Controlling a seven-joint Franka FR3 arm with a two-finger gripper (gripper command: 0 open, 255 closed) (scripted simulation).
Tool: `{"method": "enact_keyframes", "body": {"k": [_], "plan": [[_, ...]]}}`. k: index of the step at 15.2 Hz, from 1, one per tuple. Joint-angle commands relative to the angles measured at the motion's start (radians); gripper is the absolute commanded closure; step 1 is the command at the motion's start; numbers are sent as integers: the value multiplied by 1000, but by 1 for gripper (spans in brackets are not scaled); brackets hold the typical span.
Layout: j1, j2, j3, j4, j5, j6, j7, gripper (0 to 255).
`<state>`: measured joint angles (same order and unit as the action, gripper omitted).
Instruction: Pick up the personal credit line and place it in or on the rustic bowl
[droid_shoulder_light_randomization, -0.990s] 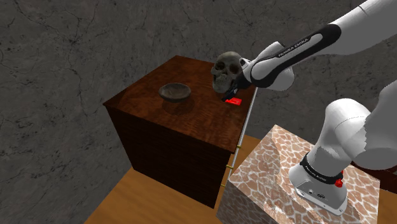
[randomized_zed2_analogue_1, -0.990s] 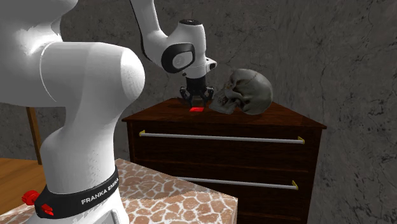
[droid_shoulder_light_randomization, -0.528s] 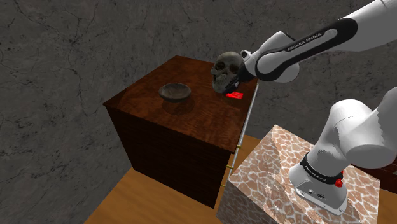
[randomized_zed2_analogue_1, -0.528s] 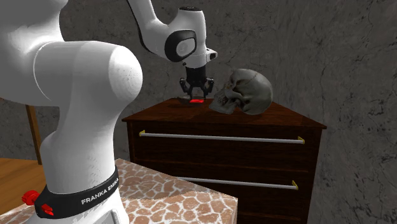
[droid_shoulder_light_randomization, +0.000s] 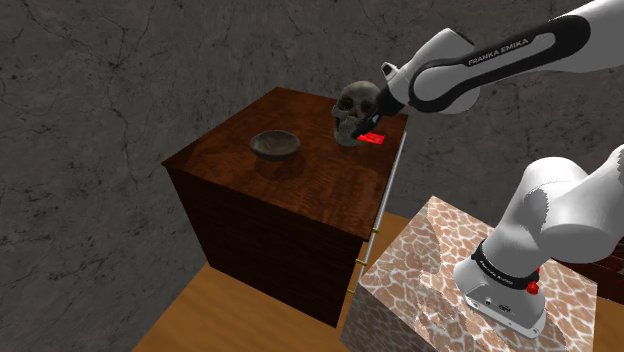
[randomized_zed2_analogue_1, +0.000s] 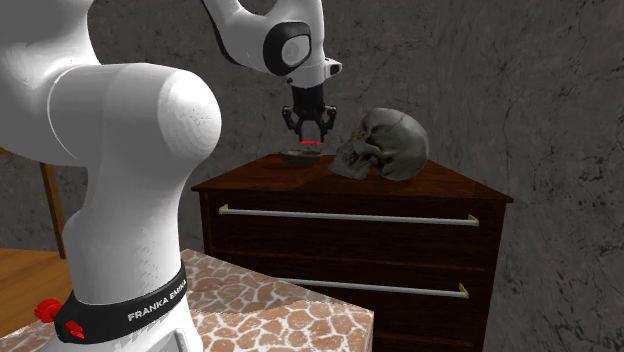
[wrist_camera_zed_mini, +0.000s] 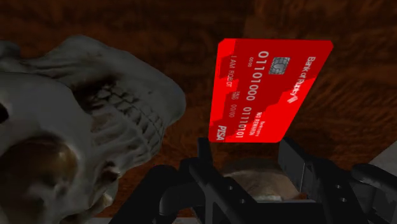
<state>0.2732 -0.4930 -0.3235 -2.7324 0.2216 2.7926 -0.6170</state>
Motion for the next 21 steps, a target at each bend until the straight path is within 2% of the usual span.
{"method": "enact_keyframes", "body": {"k": [1, 5, 10, 21], "plan": [[-18, -20, 17, 13, -15, -35, 19, 255], [47, 129, 36, 134, 26, -1, 57, 255], [102, 307, 57, 305, 66, 8, 99, 255], [153, 682, 97, 760, 81, -74, 219, 255]]}}
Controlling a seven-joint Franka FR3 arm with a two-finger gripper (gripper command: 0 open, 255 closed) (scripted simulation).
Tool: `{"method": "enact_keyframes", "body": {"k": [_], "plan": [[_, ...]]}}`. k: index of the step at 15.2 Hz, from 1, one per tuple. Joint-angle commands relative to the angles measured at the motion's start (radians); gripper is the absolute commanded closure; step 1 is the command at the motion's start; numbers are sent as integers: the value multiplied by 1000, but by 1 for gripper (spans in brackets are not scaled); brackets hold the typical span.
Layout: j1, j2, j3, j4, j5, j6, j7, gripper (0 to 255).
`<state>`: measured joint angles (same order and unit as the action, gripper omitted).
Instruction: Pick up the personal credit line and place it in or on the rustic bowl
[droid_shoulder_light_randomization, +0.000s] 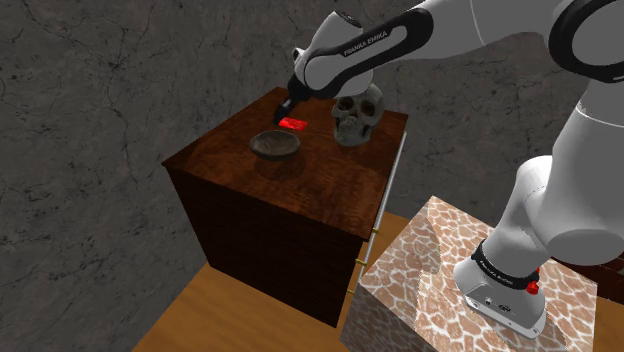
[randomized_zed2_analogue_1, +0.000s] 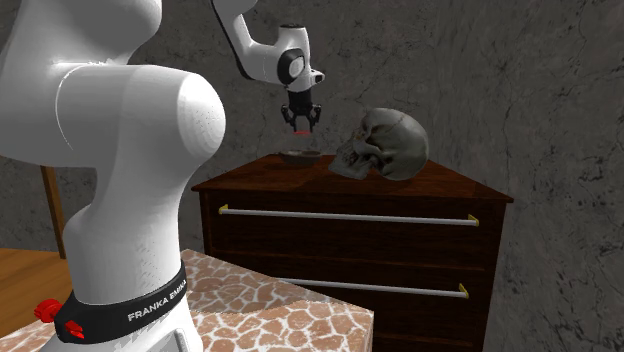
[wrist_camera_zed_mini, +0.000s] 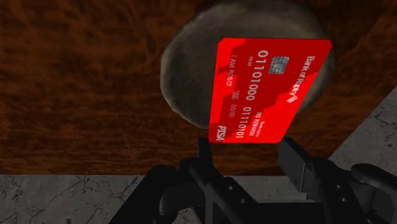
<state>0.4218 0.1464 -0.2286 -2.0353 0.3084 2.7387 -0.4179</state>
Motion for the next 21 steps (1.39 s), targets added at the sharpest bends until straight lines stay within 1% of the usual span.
{"method": "enact_keyframes", "body": {"k": [1, 3, 18, 21], "plan": [[7, 78, 4, 111, -7, -33, 32, 255], [11, 148, 7, 211, -12, -63, 57, 255], [-30, 247, 69, 149, 87, 97, -37, 255], [-31, 249, 70, 148, 88, 100, -38, 255]]}}
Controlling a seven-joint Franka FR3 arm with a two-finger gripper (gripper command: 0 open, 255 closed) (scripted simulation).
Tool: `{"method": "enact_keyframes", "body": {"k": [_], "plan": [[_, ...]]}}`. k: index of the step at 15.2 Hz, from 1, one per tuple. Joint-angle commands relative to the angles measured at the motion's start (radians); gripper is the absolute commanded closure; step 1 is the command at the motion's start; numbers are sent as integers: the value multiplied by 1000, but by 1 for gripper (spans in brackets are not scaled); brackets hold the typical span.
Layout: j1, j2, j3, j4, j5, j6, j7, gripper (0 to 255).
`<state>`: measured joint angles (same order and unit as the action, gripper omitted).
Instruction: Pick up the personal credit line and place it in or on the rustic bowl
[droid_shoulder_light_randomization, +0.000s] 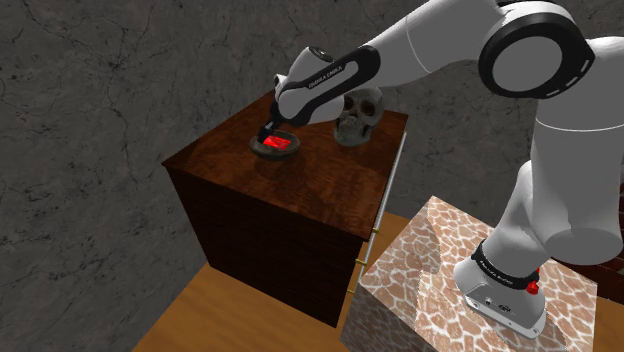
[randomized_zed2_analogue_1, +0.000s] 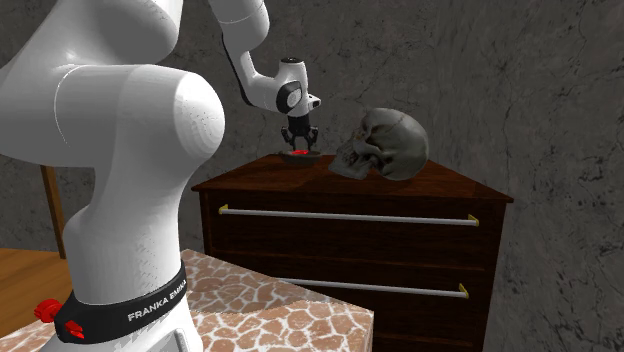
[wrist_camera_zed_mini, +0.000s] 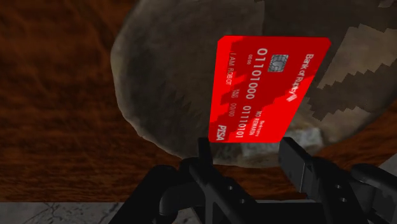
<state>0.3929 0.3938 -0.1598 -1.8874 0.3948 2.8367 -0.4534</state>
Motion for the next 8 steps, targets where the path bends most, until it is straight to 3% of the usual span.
{"method": "enact_keyframes", "body": {"k": [1, 5, 6, 8], "plan": [[-2, 2, 2, 1, 2, 2, -3, 255], [-2, 2, 1, 1, 2, 1, -2, 255], [-2, 2, 1, 1, 2, 1, -2, 0], [-2, 2, 1, 1, 2, 1, -2, 0]]}}
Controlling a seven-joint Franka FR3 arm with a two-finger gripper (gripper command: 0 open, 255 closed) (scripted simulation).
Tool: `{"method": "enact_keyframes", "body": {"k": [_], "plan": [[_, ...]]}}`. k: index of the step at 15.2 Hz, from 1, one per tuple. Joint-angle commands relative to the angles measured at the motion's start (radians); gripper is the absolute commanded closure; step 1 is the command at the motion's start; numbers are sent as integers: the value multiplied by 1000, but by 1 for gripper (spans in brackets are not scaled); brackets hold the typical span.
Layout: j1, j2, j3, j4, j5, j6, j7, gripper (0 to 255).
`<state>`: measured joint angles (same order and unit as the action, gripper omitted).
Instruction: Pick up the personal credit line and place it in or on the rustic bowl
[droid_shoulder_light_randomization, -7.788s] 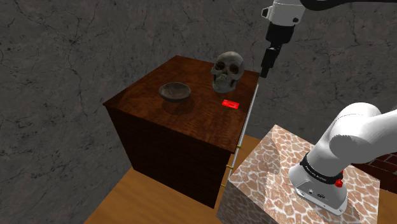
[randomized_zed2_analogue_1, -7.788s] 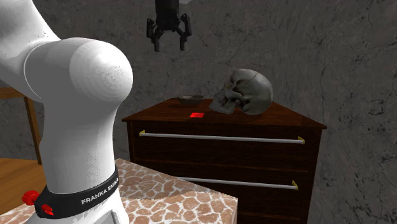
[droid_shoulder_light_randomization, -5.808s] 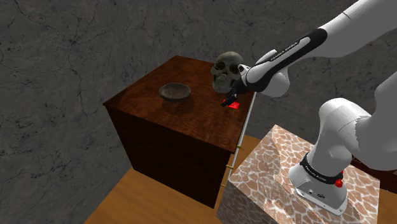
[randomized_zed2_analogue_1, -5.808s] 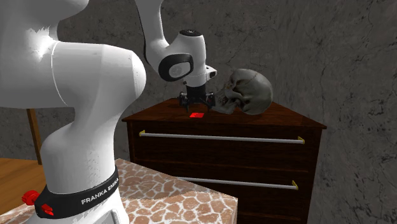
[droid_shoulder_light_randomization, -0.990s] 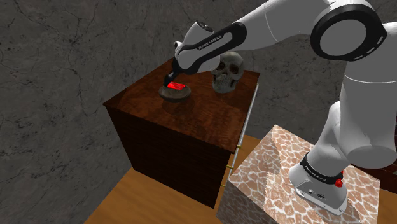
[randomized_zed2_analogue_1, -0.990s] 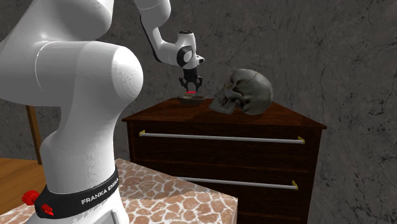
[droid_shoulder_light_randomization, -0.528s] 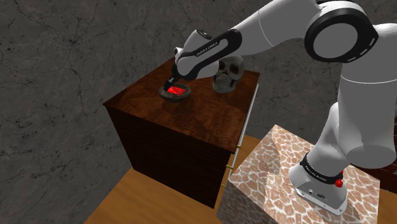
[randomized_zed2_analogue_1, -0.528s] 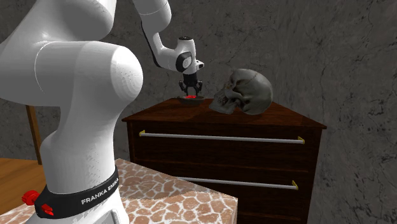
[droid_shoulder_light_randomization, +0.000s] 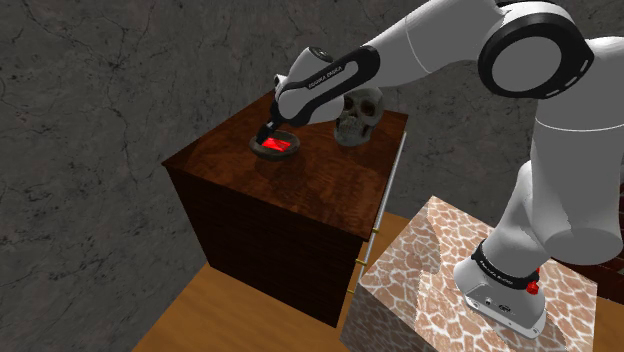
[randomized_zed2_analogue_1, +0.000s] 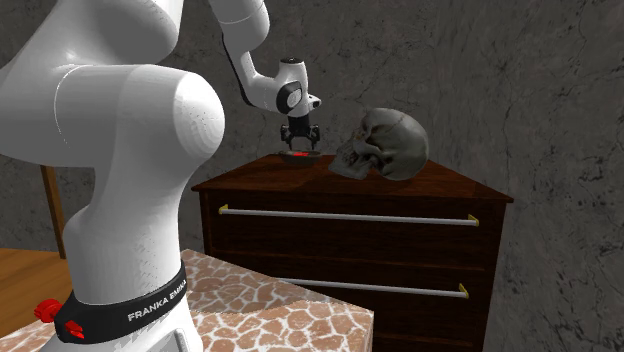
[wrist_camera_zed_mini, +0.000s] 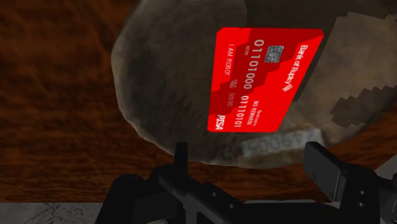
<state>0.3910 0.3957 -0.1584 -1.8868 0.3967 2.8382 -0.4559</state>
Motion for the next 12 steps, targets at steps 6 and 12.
{"method": "enact_keyframes", "body": {"k": [6, 12], "plan": [[25, -106, -32, -70, -39, -36, 28, 0], [31, -134, -40, -86, -53, -46, 37, 0]]}}
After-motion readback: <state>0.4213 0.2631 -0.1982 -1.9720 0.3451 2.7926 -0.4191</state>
